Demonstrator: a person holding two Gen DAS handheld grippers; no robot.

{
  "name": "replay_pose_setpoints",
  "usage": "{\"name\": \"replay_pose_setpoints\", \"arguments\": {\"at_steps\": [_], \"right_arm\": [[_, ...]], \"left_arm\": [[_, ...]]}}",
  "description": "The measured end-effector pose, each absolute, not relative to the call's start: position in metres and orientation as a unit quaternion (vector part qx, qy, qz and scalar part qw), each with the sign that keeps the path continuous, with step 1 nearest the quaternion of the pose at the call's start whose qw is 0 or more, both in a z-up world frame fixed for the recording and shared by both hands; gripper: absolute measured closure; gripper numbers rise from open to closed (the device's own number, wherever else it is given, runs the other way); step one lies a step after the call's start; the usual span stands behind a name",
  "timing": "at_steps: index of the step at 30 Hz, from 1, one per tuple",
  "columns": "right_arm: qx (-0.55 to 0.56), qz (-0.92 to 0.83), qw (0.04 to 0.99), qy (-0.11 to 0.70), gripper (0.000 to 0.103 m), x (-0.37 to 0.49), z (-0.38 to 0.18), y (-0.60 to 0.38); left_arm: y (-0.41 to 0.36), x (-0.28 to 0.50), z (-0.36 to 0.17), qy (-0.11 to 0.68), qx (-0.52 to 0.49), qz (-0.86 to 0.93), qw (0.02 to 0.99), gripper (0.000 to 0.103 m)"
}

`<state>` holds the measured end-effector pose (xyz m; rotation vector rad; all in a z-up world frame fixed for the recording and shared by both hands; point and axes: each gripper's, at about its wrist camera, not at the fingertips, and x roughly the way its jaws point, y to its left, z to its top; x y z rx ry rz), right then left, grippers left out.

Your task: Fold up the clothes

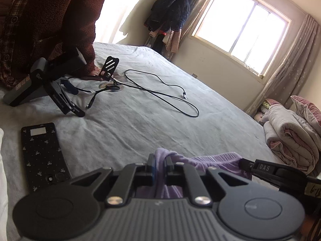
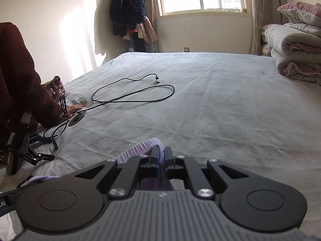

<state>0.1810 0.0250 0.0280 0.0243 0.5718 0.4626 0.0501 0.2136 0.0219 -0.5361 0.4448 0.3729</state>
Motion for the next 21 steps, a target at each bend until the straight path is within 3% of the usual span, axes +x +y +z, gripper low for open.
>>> {"name": "replay_pose_setpoints", "arguments": {"at_steps": [9,11,15,16,18,21], "right_arm": [[0.027,0.266,0.907,0.325,0.095,0.178,0.012,0.057],[0.040,0.269,0.902,0.336,0.087,0.175,0.012,0.053],[0.049,0.267,0.897,0.348,0.085,0.164,0.017,0.037],[0.051,0.266,0.897,0.351,0.081,0.160,0.018,0.032],[0.057,0.257,0.899,0.351,0.058,0.152,0.020,0.019],[0.052,0.239,0.905,0.347,0.058,0.138,0.023,-0.001]], "left_arm": [[0.231,0.047,0.018,0.243,-0.241,0.231,0.911,0.095],[0.233,0.047,0.016,0.251,-0.243,0.230,0.908,0.095],[0.234,0.044,0.017,0.255,-0.245,0.229,0.907,0.092],[0.233,0.043,0.018,0.253,-0.245,0.229,0.907,0.090],[0.231,0.040,0.021,0.246,-0.247,0.231,0.908,0.071],[0.228,0.036,0.024,0.240,-0.254,0.221,0.911,0.065]]}}
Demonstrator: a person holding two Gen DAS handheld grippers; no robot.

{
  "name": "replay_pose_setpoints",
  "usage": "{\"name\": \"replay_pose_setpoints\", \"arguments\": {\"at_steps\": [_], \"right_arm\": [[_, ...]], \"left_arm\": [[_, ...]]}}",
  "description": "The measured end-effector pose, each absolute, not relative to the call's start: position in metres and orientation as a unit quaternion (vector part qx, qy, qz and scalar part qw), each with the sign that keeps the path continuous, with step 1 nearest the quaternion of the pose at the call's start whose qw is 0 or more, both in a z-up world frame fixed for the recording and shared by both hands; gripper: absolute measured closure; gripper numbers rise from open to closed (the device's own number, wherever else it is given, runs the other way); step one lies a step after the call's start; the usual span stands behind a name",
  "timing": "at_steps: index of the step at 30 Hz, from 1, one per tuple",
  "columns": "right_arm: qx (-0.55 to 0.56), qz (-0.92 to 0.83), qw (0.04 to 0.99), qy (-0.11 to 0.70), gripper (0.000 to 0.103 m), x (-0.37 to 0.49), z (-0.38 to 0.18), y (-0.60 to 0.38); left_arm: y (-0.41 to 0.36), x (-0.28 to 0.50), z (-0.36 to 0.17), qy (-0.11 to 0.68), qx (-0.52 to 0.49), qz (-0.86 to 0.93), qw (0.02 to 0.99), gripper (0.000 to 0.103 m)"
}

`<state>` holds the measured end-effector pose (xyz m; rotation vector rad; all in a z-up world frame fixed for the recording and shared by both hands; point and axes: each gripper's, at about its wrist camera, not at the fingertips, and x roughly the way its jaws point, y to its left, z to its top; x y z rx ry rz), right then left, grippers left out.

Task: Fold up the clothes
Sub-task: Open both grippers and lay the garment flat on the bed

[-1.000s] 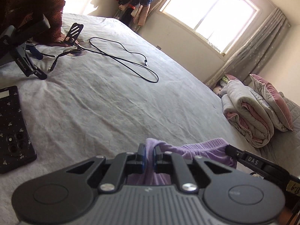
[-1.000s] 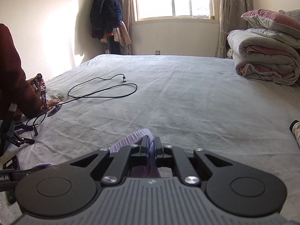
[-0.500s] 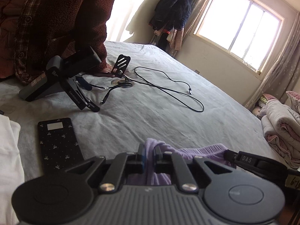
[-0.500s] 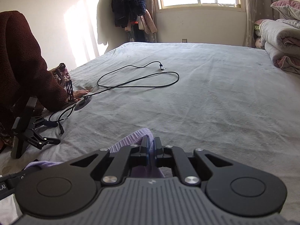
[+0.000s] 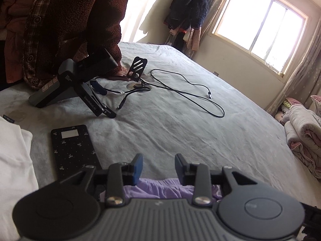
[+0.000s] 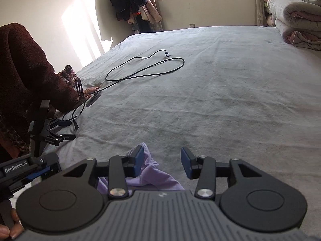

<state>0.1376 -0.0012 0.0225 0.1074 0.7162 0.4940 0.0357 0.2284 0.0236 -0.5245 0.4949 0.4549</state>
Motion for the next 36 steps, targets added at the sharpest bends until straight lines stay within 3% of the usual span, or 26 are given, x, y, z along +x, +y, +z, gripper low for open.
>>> {"name": "replay_pose_setpoints", "arguments": {"at_steps": [9,29,36], "right_arm": [[0.062,0.201,0.908,0.361,0.058,0.089,0.016,-0.060],[0.118,0.177,0.905,0.368,0.055,0.011,-0.025,-0.143],[0.182,0.178,0.868,0.426,0.055,0.023,-0.035,-0.144]], "left_arm": [[0.204,0.035,0.022,0.266,-0.273,0.156,0.911,0.052],[0.120,0.017,0.007,0.340,-0.204,0.001,0.918,0.051],[0.112,-0.001,-0.004,0.362,-0.197,-0.037,0.910,0.052]]}}
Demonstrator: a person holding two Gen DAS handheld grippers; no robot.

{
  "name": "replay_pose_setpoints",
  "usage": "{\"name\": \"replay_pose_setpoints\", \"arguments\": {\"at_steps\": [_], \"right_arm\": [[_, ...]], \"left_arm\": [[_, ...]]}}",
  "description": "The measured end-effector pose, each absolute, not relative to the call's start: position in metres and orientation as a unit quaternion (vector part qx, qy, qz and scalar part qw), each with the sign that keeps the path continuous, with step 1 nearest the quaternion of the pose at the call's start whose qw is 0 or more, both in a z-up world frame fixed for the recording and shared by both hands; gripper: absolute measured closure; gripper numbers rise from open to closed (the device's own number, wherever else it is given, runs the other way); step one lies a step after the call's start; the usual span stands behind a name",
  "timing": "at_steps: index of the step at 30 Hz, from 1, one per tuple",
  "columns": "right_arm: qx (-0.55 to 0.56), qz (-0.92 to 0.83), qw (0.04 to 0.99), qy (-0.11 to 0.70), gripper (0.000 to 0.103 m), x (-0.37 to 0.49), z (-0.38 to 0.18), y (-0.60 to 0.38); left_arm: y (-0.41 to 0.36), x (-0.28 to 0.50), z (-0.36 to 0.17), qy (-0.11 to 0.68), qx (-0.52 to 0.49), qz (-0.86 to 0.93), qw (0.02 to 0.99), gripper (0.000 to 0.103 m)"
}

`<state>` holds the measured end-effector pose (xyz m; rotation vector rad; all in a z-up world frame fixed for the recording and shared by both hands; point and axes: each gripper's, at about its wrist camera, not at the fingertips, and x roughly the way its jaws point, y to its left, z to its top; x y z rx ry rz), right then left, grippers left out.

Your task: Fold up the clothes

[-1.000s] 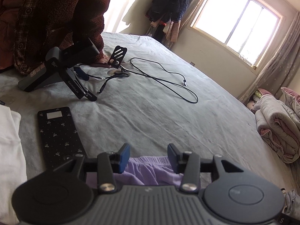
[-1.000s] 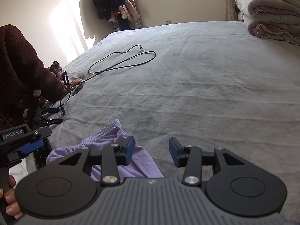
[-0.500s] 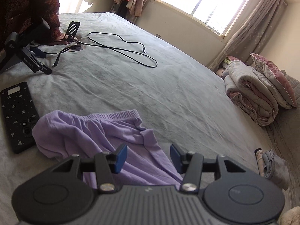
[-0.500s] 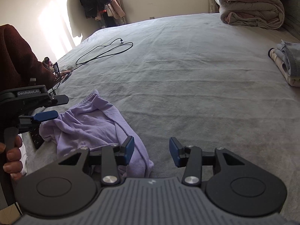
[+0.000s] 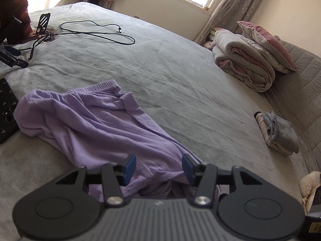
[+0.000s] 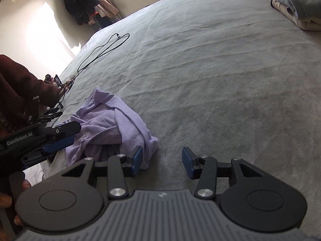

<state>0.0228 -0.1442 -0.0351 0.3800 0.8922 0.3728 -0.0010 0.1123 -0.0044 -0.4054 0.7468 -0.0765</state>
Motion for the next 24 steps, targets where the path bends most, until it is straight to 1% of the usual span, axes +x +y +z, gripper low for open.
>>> {"name": "replay_pose_setpoints", "arguments": {"at_steps": [3,8,14,18,21,24], "right_arm": [[0.185,0.182,0.864,0.432,0.055,0.026,-0.033,-0.146],[0.230,0.178,0.850,0.440,0.055,0.033,-0.032,-0.163],[0.280,0.163,0.835,0.445,0.055,0.040,-0.031,-0.184],[0.298,0.171,0.821,0.456,0.062,0.043,-0.035,-0.188],[0.300,0.185,0.812,0.464,0.063,0.043,-0.036,-0.185],[0.292,0.200,0.808,0.471,0.063,0.042,-0.036,-0.178]], "left_arm": [[0.112,-0.005,-0.005,0.364,-0.210,-0.054,0.906,0.052],[0.109,-0.009,-0.004,0.367,-0.235,-0.089,0.896,0.053],[0.091,-0.005,-0.004,0.368,-0.229,-0.121,0.893,0.053],[0.075,-0.001,-0.007,0.376,-0.212,-0.138,0.891,0.053],[0.070,0.002,-0.008,0.375,-0.212,-0.137,0.892,0.055],[0.075,0.002,-0.003,0.357,-0.216,-0.116,0.901,0.058]]}}
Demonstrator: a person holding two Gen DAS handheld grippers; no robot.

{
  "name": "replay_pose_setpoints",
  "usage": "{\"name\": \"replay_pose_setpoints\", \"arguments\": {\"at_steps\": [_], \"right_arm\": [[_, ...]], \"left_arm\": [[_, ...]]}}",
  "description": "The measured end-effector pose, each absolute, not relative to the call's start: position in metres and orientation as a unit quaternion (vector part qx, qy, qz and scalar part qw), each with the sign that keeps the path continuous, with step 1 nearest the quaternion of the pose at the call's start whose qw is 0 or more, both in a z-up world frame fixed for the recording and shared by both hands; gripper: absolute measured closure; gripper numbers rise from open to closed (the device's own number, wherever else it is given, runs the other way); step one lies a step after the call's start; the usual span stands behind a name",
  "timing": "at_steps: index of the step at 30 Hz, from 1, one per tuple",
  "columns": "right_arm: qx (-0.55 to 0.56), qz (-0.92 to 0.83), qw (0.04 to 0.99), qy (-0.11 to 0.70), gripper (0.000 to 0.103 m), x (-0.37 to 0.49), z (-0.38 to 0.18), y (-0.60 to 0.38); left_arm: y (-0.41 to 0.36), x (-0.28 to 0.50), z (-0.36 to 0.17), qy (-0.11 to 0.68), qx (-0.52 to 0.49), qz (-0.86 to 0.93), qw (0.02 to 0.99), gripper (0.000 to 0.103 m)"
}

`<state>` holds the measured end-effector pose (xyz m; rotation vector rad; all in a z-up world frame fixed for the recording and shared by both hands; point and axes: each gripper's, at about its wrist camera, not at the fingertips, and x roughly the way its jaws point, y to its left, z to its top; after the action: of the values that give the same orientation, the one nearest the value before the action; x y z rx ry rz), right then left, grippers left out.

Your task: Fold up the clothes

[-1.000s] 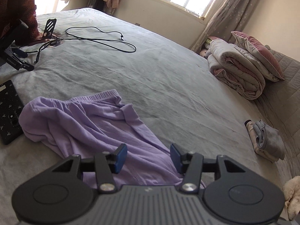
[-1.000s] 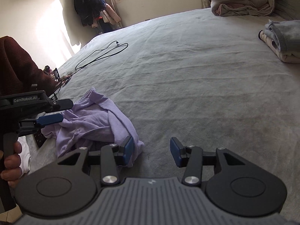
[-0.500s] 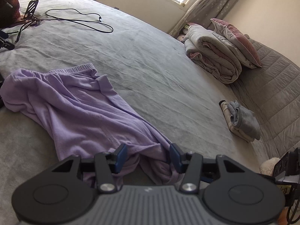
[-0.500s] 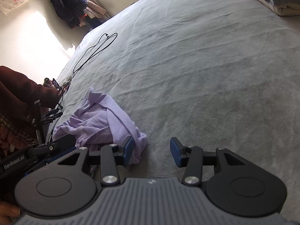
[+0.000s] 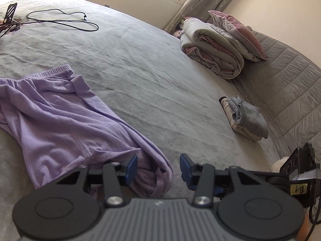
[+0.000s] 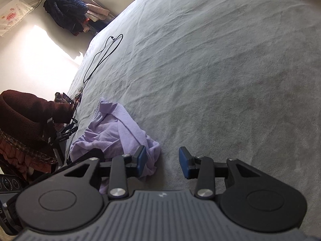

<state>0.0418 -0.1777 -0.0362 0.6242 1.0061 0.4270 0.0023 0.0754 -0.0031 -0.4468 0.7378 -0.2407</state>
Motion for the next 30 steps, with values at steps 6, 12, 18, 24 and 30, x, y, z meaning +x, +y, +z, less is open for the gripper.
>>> {"name": "replay_pose_setpoints", "arguments": {"at_steps": [6,12,18,24,30], "right_arm": [[0.262,0.224,0.805,0.482,0.063,0.039,-0.041,-0.160],[0.244,0.231,0.814,0.474,0.091,0.042,-0.048,-0.145],[0.203,0.203,0.866,0.410,0.096,0.040,-0.022,-0.147],[0.154,0.174,0.910,0.344,0.099,0.054,0.014,-0.146],[0.109,0.142,0.936,0.304,0.099,0.085,0.040,-0.135]], "left_arm": [[0.098,0.007,-0.002,0.351,-0.226,-0.073,0.906,0.058],[0.115,0.016,-0.015,0.374,-0.232,-0.034,0.897,0.060],[0.128,0.019,-0.019,0.380,-0.255,-0.024,0.889,0.061],[0.135,0.022,-0.014,0.371,-0.271,-0.026,0.888,0.061],[0.143,0.026,-0.010,0.363,-0.288,-0.028,0.885,0.061]]}}
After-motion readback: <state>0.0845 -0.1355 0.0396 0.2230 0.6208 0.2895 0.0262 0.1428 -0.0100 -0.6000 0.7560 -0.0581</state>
